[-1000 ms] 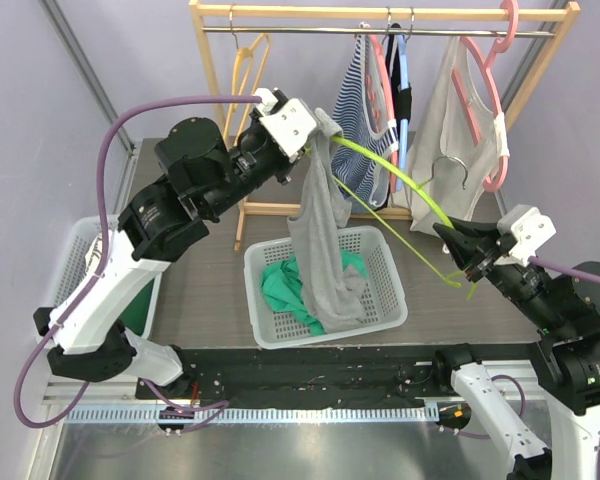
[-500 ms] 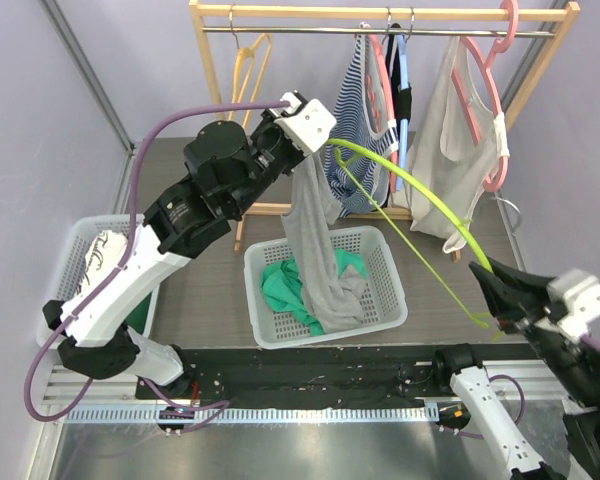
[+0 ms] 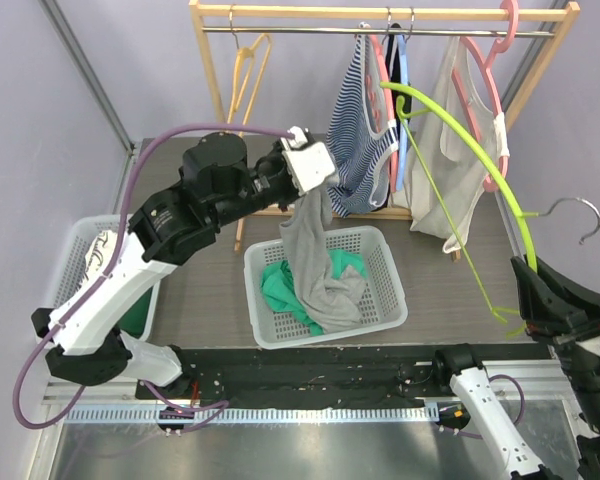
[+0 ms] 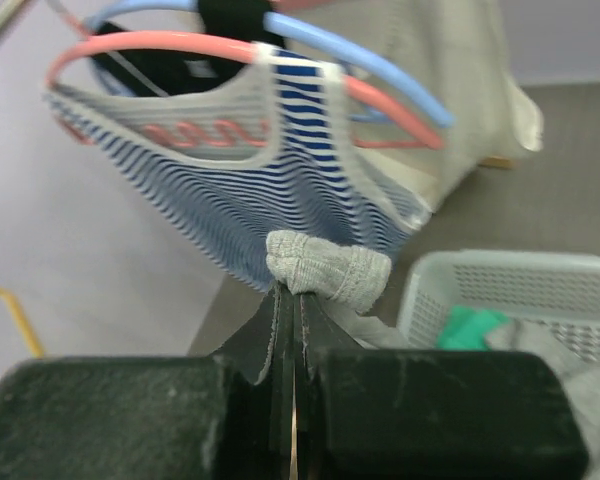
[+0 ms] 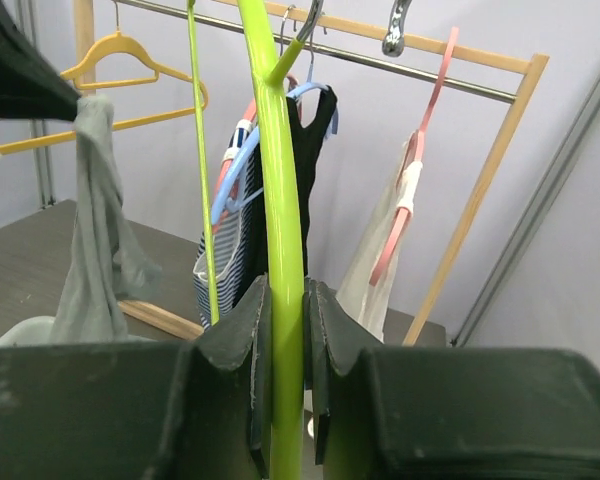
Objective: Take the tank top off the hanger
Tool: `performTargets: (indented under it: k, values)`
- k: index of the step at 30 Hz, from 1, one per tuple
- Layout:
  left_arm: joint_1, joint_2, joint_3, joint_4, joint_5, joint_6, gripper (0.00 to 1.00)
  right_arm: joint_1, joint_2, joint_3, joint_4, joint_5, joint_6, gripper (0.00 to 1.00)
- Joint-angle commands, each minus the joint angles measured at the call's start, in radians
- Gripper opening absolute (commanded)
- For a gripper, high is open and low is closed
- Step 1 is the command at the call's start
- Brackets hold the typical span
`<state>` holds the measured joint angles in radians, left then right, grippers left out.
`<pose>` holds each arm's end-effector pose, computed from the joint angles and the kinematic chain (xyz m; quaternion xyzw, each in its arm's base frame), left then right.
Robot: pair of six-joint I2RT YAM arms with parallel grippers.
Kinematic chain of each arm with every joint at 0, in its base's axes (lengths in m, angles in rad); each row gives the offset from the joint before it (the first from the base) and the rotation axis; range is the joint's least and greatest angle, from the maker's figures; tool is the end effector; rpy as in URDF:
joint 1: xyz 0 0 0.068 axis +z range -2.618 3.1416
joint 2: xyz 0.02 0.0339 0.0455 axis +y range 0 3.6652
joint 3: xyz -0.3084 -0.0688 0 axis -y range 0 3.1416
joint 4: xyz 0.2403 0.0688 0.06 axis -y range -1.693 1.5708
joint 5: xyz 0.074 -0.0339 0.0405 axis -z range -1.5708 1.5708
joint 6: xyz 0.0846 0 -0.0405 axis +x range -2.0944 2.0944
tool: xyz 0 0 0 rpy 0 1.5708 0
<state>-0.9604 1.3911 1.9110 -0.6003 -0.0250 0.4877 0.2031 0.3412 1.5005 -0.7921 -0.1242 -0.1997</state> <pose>0.1747 -0.2460 0.5757 0.4805 0.5561 -0.1498 0.6614 -0.0825 -0.0063 0.5176 -0.1632 0.5434 0.0365 0.8227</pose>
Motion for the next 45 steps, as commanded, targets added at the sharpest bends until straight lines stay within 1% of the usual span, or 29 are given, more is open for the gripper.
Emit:
performTargets:
  k: [1, 2, 3, 4, 8, 10, 12, 13, 14, 15, 16, 17, 18, 19, 20, 21, 24, 25, 26, 28, 31, 34, 36, 38, 42, 45]
  values:
    - [-0.021, -0.04, -0.056, -0.127, 0.209, -0.008, 0.03, -0.001, 0.097, -0.008, 0.134, 0.026, 0.042, 0.01]
    - [-0.024, -0.041, -0.07, -0.142, 0.217, 0.003, 0.06, -0.001, 0.123, -0.006, 0.136, 0.015, 0.046, 0.01]
    - [-0.023, -0.049, -0.088, -0.156, 0.227, 0.029, 0.17, 0.001, 0.13, -0.009, 0.14, -0.004, 0.057, 0.01]
    - [-0.024, -0.056, -0.125, -0.164, 0.237, 0.037, 0.19, -0.001, 0.136, -0.014, 0.149, -0.011, 0.062, 0.01]
    - [-0.026, -0.087, -0.197, -0.206, 0.307, 0.017, 0.2, -0.002, 0.159, -0.046, 0.168, -0.064, 0.069, 0.01]
    - [-0.026, -0.108, -0.225, -0.231, 0.361, 0.005, 0.24, -0.001, 0.171, -0.055, 0.171, -0.098, 0.068, 0.01]
    - [-0.026, -0.122, -0.257, -0.242, 0.398, 0.003, 0.25, -0.001, 0.185, -0.074, 0.175, -0.115, 0.068, 0.01]
    - [-0.026, -0.132, -0.265, -0.245, 0.402, 0.005, 0.28, -0.001, 0.188, -0.08, 0.182, -0.127, 0.071, 0.01]
    - [-0.028, -0.136, -0.27, -0.245, 0.404, 0.006, 0.34, -0.001, 0.193, -0.089, 0.185, -0.138, 0.072, 0.01]
    - [-0.028, -0.138, -0.273, -0.243, 0.401, 0.012, 0.65, 0.001, 0.2, -0.094, 0.186, -0.146, 0.074, 0.01]
    - [-0.026, -0.138, -0.267, -0.245, 0.393, 0.029, 0.73, -0.001, 0.205, -0.095, 0.186, -0.161, 0.075, 0.01]
    - [-0.028, -0.136, -0.253, -0.242, 0.384, 0.032, 0.78, 0.001, 0.209, -0.095, 0.18, -0.17, 0.072, 0.01]
    - [-0.026, -0.135, -0.213, -0.236, 0.369, 0.035, 0.9, 0.001, 0.214, -0.097, 0.163, -0.183, 0.068, 0.01]
    - [-0.028, -0.129, -0.181, -0.231, 0.34, 0.037, 0.95, -0.001, 0.222, -0.098, 0.15, -0.201, 0.06, 0.01]
    - [-0.026, -0.113, -0.147, -0.234, 0.329, 0.048, 0.98, -0.001, 0.228, -0.098, 0.137, -0.244, 0.043, 0.01]
    - [-0.028, -0.106, -0.065, -0.245, 0.326, 0.058, 1.0, -0.001, 0.237, -0.1, 0.11, -0.273, 0.037, 0.01]
    - [-0.026, -0.072, 0.073, -0.318, 0.345, 0.075, 1.0, -0.001, 0.265, -0.117, 0.067, -0.363, 0.014, 0.01]
    - [-0.026, -0.067, 0.148, -0.338, 0.376, 0.078, 1.0, -0.001, 0.289, -0.118, 0.053, -0.389, 0.01, 0.01]
    - [-0.026, -0.067, 0.184, -0.37, 0.394, 0.083, 1.0, -0.001, 0.301, -0.121, 0.039, -0.44, -0.004, 0.01]
    - [-0.028, -0.07, 0.259, -0.392, 0.415, 0.088, 1.0, 0.001, 0.321, -0.128, 0.021, -0.472, -0.003, 0.01]
    - [-0.021, -0.067, 0.33, -0.418, 0.413, 0.109, 1.0, -0.001, 0.34, -0.14, 0.008, -0.541, -0.023, 0.01]
    - [-0.017, -0.066, 0.336, -0.441, 0.366, 0.147, 1.0, 0.001, 0.36, -0.134, -0.005, -0.636, -0.046, 0.01]
    - [-0.017, -0.072, 0.277, -0.449, 0.33, 0.163, 1.0, -0.002, 0.377, -0.12, -0.015, -0.701, -0.056, 0.01]
    - [-0.017, -0.087, 0.208, -0.463, 0.341, 0.173, 1.0, -0.001, 0.378, -0.114, -0.016, -0.727, -0.075, 0.01]
    - [-0.017, -0.095, 0.146, -0.454, 0.344, 0.158, 1.0, -0.001, 0.361, -0.131, 0.023, -0.767, -0.079, 0.01]
    - [-0.017, -0.08, 0.149, -0.454, 0.33, 0.152, 0.83, 0.001, 0.351, -0.134, 0.039, -0.767, -0.087, 0.01]
